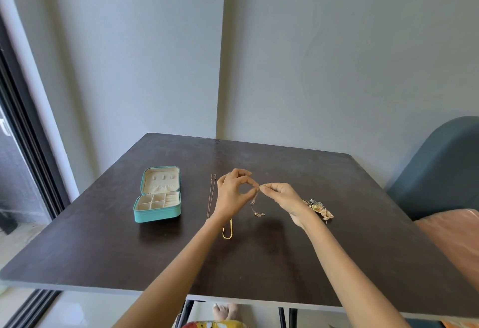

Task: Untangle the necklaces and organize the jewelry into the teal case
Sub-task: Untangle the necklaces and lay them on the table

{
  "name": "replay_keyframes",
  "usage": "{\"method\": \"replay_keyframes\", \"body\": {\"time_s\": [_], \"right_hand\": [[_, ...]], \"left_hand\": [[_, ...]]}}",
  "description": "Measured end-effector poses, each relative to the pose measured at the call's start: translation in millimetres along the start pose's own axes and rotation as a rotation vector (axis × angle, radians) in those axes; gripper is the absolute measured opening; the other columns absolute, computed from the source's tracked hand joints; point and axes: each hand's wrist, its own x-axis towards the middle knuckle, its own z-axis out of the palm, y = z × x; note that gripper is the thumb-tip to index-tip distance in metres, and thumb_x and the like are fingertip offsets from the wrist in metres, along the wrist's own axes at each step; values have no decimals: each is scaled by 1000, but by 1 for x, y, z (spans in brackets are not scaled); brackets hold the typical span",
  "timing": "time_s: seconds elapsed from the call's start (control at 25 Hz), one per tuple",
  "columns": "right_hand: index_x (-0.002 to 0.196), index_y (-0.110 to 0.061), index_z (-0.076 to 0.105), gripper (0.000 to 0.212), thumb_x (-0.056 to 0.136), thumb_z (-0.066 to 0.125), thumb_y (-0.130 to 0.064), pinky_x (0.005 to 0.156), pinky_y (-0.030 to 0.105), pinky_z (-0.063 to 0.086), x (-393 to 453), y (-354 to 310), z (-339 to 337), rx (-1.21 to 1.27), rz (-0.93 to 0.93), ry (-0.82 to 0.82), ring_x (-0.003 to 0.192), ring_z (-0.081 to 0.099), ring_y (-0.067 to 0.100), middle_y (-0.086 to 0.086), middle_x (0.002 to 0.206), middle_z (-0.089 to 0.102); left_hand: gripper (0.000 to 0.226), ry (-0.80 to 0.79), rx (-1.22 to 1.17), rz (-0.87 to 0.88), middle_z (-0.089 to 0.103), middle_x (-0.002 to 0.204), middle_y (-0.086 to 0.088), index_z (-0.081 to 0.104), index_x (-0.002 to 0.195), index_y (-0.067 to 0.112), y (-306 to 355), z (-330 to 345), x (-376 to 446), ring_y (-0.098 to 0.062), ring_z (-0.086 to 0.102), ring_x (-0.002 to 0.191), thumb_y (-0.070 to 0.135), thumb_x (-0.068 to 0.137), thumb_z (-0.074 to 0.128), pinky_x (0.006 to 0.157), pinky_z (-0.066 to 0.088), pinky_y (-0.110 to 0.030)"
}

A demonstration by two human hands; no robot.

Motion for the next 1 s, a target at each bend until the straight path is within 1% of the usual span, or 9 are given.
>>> {"method": "replay_keyframes", "body": {"time_s": [0.16, 0.28, 0.44, 0.6, 0.68, 0.76, 0.8, 0.88, 1.0], "right_hand": [[93, -26, 69, 10, 92, 59, -29, 77, 10, 37, 2, -3, -1, -46, -5, -13, 95, 53, -10, -14, 97, 68], [87, -31, 68, 11, 93, 58, -29, 72, 7, 36, 1, -5, 3, -56, -12, 4, 90, 53, -14, -20, 93, 64], [84, -34, 65, 17, 95, 53, -31, 68, 6, 36, 0, -8, 6, -103, -7, -8, 85, 52, -18, -21, 90, 59], [89, -23, 64, 18, 98, 48, -27, 81, 18, 35, 3, -7, 9, -114, -26, 3, 91, 49, -8, -16, 93, 55], [80, -21, 61, 22, 98, 47, -21, 84, 24, 34, 5, -9, 12, -148, -46, 32, 88, 50, 0, -13, 89, 55], [67, -23, 55, 32, 97, 46, -16, 80, 26, 36, 6, -12, 16, -180, -93, 65, 82, 49, 5, -9, 80, 53], [66, -24, 54, 33, 97, 46, -16, 77, 25, 38, 6, -13, 17, -174, -115, 74, 80, 49, 5, -10, 78, 52], [73, -26, 59, 26, 96, 50, -19, 72, 13, 39, 3, -12, 13, -150, -139, 66, 81, 52, 0, -13, 82, 54], [81, -25, 67, 10, 89, 62, -21, 71, 8, 39, 1, -10, 4, -168, -148, 43, 84, 55, -3, -9, 92, 60]], "left_hand": [[7, -2, 6, 23, 58, 122, 10, 74, 86, 31, -2, -3, 1, 2, 42, 110, 29, 81, 71, 104, 15, -31], [3, 2, 53, 24, 58, 121, 12, 72, 81, 32, -3, -5, 3, -5, 45, 114, 31, 80, 70, 103, 14, -31], [2, -18, 112, 11, 56, 122, 15, 70, 78, 33, -2, -4, 5, -7, 46, 116, 34, 79, 69, 109, 14, -39], [2, 14, 97, -20, 55, 125, 16, 68, 75, 34, 1, 0, 3, -7, 45, 118, 34, 77, 67, 110, 13, -43], [4, 22, 98, -35, 55, 126, 16, 65, 74, 35, 3, 2, 3, -7, 44, 119, 35, 77, 66, 110, 14, -43], [5, 29, 81, -56, 54, 125, 16, 63, 73, 35, 4, 2, 3, -6, 44, 119, 34, 78, 65, 109, 13, -42], [6, 34, 66, -68, 54, 125, 16, 63, 73, 35, 5, 2, 3, -6, 44, 118, 33, 78, 66, 109, 13, -41], [5, 40, 50, -77, 53, 125, 16, 63, 74, 34, 4, 0, 4, -7, 44, 118, 32, 78, 66, 108, 14, -40], [5, 28, 46, -66, 52, 127, 14, 63, 76, 33, 0, -3, 3, -8, 43, 120, 30, 79, 67, 107, 13, -39]]}}
